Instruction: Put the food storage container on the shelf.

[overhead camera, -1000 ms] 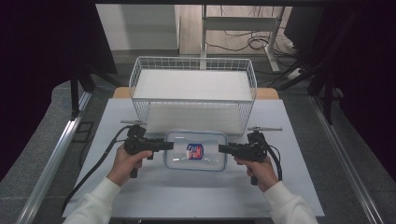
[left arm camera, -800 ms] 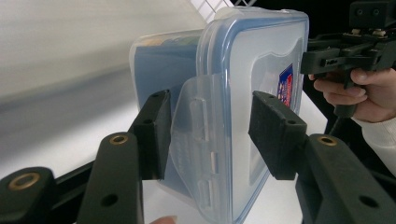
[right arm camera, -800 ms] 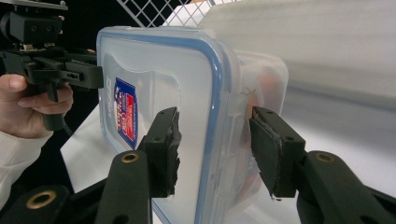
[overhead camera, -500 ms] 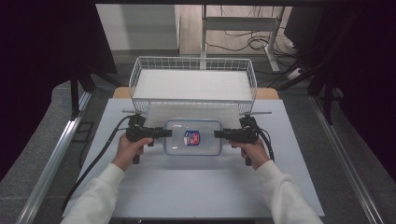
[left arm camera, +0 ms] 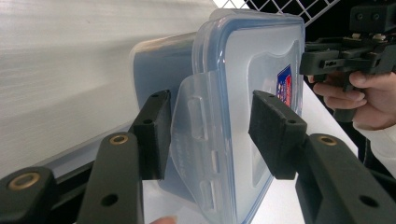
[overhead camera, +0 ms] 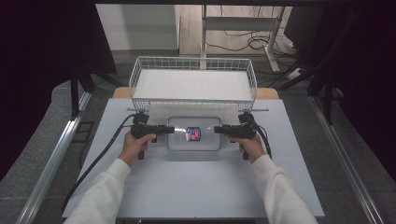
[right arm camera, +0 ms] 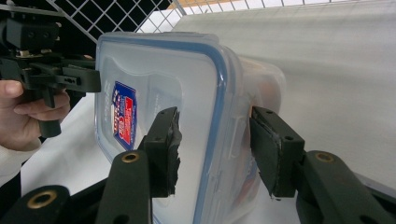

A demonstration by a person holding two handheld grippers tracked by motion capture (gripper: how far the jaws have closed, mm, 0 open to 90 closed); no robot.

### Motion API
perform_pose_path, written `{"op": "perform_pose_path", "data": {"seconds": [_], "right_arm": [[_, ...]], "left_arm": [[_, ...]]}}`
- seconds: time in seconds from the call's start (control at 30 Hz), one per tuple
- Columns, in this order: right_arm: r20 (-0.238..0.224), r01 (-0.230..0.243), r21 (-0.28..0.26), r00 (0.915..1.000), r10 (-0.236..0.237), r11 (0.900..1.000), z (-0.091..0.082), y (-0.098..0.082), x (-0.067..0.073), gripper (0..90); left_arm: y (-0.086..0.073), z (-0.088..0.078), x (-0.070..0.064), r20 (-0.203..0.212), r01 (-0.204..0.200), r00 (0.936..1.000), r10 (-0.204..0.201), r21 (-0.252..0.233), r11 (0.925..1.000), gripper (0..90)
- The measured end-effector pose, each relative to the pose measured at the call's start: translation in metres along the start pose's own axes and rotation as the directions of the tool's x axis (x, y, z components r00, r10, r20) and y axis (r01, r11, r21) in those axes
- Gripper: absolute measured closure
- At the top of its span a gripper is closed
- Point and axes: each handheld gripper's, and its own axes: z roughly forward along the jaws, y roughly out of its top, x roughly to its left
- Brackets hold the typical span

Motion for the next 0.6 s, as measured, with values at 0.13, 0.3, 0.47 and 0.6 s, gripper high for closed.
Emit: {"op": "perform_pose_path", "data": {"seconds": [0.13, 0.3, 0.47, 0.6], "right_arm": [[0.008, -0.054, -0.019, 0.9985, 0.054, 0.998, 0.003, 0.000, -0.002, 52.0], [0.015, -0.103, -0.041, 0.9944, 0.104, 0.994, 0.005, -0.002, -0.005, 51.8], [0.020, -0.175, -0.073, 0.9840, 0.177, 0.982, 0.009, -0.004, -0.008, 51.5], [0.075, -0.154, -0.100, 0.9839, 0.162, 0.983, 0.012, -0.004, -0.005, 51.5]], "left_arm": [[0.001, 0.003, 0.003, 0.006, 0.063, 0.9980, -0.063, -0.008, 0.9980, 49.4], [0.002, 0.006, 0.008, 0.005, 0.083, 0.9965, -0.083, -0.026, 0.9962, 48.9], [0.002, 0.008, 0.013, 0.005, 0.105, 0.9945, -0.104, -0.038, 0.9938, 48.5], [0.001, 0.011, 0.016, 0.008, 0.124, 0.9923, -0.124, -0.042, 0.9914, 47.7]]}}
